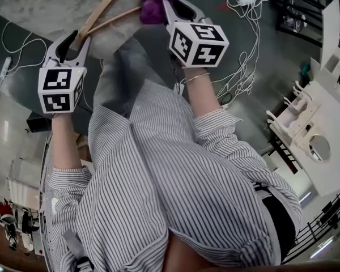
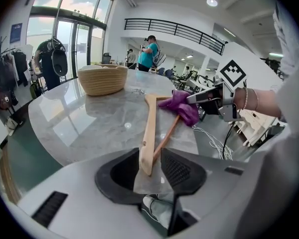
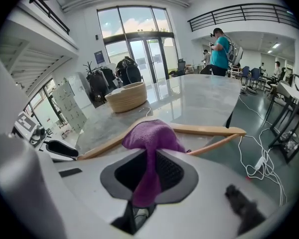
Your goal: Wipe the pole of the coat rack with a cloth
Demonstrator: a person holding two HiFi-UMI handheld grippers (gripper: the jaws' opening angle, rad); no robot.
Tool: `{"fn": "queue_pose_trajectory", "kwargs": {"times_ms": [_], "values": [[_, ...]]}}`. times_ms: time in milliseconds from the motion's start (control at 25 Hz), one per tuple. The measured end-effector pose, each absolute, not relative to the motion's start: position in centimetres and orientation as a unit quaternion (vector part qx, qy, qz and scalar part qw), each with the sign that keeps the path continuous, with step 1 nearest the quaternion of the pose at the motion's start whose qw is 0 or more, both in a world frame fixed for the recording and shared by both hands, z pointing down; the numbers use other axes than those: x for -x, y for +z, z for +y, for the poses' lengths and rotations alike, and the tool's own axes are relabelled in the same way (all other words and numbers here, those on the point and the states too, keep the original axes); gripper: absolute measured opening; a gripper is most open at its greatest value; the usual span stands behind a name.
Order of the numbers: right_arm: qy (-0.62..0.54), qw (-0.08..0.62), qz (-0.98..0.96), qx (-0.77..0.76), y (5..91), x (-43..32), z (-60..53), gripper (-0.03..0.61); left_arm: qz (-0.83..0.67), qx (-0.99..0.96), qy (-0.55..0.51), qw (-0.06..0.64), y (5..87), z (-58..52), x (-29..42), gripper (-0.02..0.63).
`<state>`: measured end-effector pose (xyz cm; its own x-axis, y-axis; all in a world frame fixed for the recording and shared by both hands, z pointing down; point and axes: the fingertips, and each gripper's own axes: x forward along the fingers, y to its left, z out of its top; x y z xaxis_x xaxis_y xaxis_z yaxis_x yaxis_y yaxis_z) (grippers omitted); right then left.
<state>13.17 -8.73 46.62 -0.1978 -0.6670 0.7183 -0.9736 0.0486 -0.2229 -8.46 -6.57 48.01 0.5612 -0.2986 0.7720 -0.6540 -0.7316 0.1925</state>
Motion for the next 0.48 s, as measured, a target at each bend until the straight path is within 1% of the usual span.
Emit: {"fn": "queue_pose_trajectory", "kwargs": {"times_ms": [480], "values": [[0.346,0.223,-0.723,-0.555,46.5,-7.3,-8.1,0.057,-0.295,-0.852,0.354,0.249,47.5,-5.3,10.1,0.143]]}}
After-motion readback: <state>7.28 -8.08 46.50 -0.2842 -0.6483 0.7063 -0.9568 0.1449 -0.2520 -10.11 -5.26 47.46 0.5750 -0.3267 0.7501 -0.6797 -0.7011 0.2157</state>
